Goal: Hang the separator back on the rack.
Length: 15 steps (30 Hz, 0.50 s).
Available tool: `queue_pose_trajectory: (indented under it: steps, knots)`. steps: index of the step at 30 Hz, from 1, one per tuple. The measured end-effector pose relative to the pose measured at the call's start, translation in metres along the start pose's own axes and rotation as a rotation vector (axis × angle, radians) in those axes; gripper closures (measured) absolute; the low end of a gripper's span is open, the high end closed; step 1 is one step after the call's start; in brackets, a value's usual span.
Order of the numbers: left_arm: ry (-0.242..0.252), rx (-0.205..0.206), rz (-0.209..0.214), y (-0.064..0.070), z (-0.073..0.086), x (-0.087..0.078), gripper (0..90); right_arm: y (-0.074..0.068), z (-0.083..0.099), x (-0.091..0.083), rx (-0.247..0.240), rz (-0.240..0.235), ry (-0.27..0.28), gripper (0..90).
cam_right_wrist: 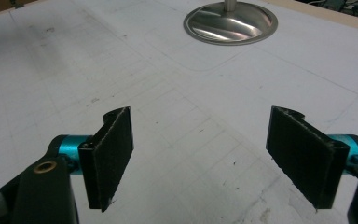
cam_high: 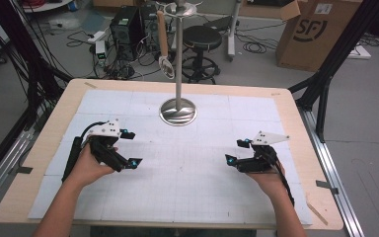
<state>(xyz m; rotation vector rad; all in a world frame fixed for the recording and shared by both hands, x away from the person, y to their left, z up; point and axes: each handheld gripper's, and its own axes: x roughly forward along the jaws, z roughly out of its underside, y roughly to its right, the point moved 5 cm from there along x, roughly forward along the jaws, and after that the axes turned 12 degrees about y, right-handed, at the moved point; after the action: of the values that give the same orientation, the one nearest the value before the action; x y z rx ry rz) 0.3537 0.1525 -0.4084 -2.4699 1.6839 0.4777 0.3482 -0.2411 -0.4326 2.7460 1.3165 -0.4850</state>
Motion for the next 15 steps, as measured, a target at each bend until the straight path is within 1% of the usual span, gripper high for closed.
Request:
queue_pose_trajectory:
  steps: [3,5,6,8,9,11,13,15]
  knots:
    - [-0.009,-0.008,0.000,-0.0014,0.0018,0.0008,1.6,-0.0023,0.0015,0.0013,-0.002,-0.002,-0.018,21.8]
    - [-0.015,-0.007,-0.006,-0.0004,0.0024,0.0014,1.6,-0.0027,0.0010,0.0014,-0.006,-0.002,-0.015,21.8]
    - [-0.020,0.003,-0.005,-0.0009,0.0022,0.0009,1.6,-0.0021,0.0006,0.0006,-0.007,-0.002,-0.013,21.8]
    - [-0.007,-0.007,-0.003,-0.0005,0.0013,0.0006,1.6,-0.0016,-0.0001,-0.0004,0.002,0.002,-0.008,21.8]
    - [-0.005,-0.003,-0.005,-0.0012,0.0011,0.0003,1.6,-0.0010,-0.0002,-0.0010,0.001,0.004,-0.006,21.8]
    - [-0.007,-0.010,-0.007,-0.0019,0.0015,-0.0002,1.7,-0.0006,0.0000,-0.0013,0.004,0.004,-0.007,21.8]
    - [-0.008,-0.007,-0.012,-0.0025,0.0016,-0.0009,1.7,-0.0014,0.0004,-0.0008,0.006,0.003,-0.011,21.8]
    - [-0.003,-0.011,-0.009,-0.0025,0.0013,-0.0011,1.6,-0.0011,0.0004,-0.0003,-0.005,0.003,-0.011,21.8]
